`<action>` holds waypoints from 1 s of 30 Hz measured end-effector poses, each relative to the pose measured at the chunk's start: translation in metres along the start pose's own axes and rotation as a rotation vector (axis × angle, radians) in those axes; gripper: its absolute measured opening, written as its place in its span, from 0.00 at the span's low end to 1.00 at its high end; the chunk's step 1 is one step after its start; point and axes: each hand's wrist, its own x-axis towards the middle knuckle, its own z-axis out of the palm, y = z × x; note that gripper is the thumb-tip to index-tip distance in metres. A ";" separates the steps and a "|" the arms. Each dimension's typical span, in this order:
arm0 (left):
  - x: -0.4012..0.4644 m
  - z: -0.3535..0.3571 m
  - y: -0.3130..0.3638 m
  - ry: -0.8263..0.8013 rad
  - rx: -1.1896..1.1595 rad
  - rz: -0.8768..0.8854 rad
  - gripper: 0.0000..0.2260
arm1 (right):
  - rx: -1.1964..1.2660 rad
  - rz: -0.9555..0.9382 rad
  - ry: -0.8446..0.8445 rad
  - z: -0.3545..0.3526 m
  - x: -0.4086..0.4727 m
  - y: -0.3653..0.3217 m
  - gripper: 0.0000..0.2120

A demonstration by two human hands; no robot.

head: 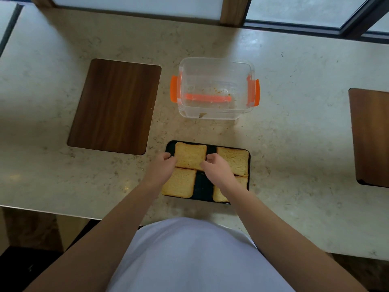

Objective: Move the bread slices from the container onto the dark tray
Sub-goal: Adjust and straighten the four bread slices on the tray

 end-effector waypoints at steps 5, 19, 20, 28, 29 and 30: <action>-0.014 -0.009 -0.028 0.093 0.003 -0.046 0.11 | -0.030 -0.020 -0.043 0.012 -0.027 0.019 0.25; -0.032 -0.013 -0.045 0.006 0.073 -0.036 0.08 | 0.091 0.138 -0.173 0.029 -0.036 0.027 0.28; -0.032 -0.012 -0.046 0.006 0.080 -0.033 0.08 | 0.094 0.141 -0.175 0.030 -0.037 0.027 0.28; -0.025 -0.015 -0.041 0.008 -0.016 -0.132 0.10 | 0.086 0.153 -0.186 0.031 -0.038 0.030 0.27; -0.025 -0.015 -0.041 -0.007 -0.031 -0.141 0.09 | 0.092 0.154 -0.185 0.030 -0.038 0.031 0.27; -0.025 -0.015 -0.042 -0.019 -0.040 -0.144 0.07 | 0.097 0.153 -0.183 0.030 -0.038 0.032 0.27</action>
